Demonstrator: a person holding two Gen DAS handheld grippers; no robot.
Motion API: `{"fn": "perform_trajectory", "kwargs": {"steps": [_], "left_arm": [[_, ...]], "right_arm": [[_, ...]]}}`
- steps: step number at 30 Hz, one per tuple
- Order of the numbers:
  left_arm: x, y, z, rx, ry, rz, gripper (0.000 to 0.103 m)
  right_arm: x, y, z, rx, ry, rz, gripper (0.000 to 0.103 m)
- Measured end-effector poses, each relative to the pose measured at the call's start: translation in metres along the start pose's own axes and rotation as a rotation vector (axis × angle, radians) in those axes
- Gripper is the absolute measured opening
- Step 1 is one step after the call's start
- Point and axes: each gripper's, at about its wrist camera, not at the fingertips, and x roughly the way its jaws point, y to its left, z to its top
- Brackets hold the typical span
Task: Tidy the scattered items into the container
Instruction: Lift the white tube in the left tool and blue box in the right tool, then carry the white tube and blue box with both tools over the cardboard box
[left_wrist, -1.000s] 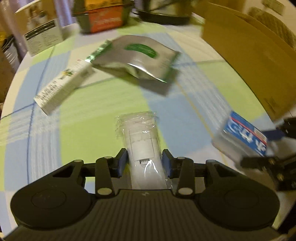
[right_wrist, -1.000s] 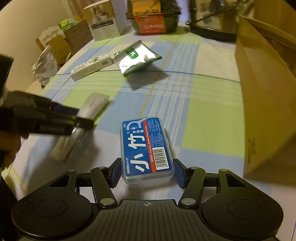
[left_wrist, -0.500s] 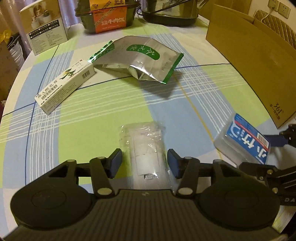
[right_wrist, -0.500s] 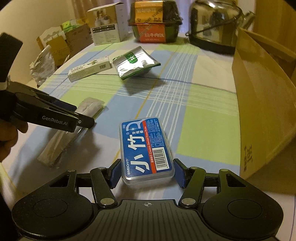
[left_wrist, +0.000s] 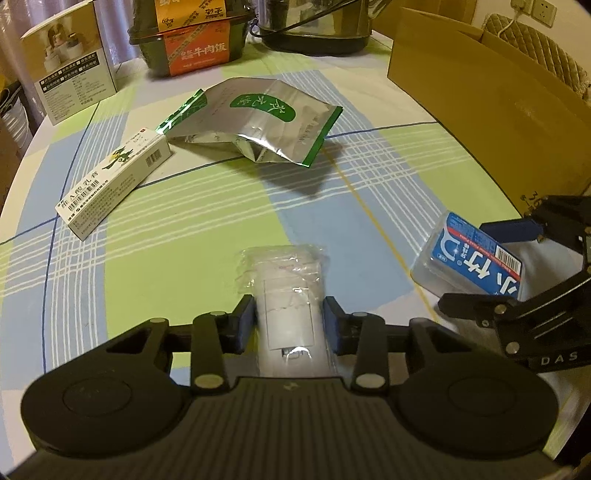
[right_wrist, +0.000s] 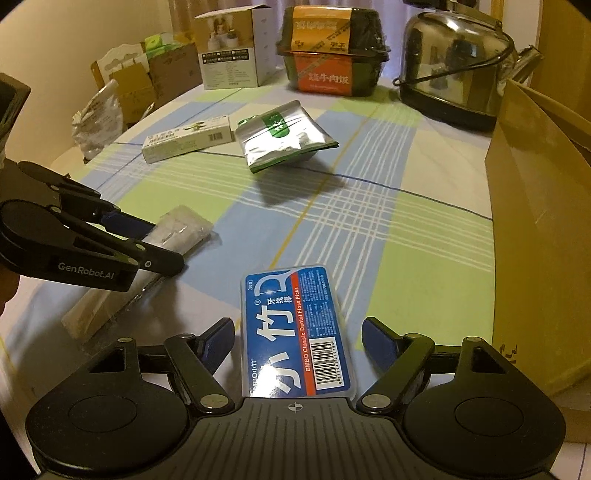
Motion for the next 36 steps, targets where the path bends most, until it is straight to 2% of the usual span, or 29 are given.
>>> {"fn": "perform_trajectory", "kwargs": {"steps": [1, 2, 6, 7, 9, 15, 26, 36], "left_arm": [[0.0, 0.0, 0.0, -0.002, 0.002, 0.014, 0.048], [0.0, 0.0, -0.001, -0.002, 0.004, 0.028, 0.051], [0.0, 0.001, -0.001, -0.012, 0.014, 0.027, 0.05], [0.0, 0.001, -0.001, -0.013, 0.017, 0.019, 0.043], [-0.001, -0.001, 0.0, -0.002, 0.024, 0.012, 0.035], [-0.006, -0.007, 0.001, 0.028, 0.047, 0.005, 0.033], [-0.05, -0.026, 0.004, 0.015, -0.02, -0.02, 0.033], [-0.094, -0.057, 0.007, 0.058, -0.084, -0.025, 0.033]], "right_arm": [[0.0, 0.0, -0.001, -0.001, 0.006, 0.003, 0.082], [0.0, 0.0, -0.002, -0.003, 0.011, 0.005, 0.082], [0.001, 0.003, -0.004, -0.011, 0.02, 0.005, 0.082], [0.001, 0.004, -0.005, -0.013, 0.018, -0.001, 0.08], [0.0, 0.004, -0.004, -0.016, 0.01, -0.022, 0.059], [-0.008, 0.001, -0.003, 0.02, 0.017, -0.052, 0.058], [-0.055, 0.003, 0.005, 0.046, -0.048, -0.082, 0.058], [-0.109, 0.009, -0.003, 0.083, -0.124, -0.113, 0.058]]}}
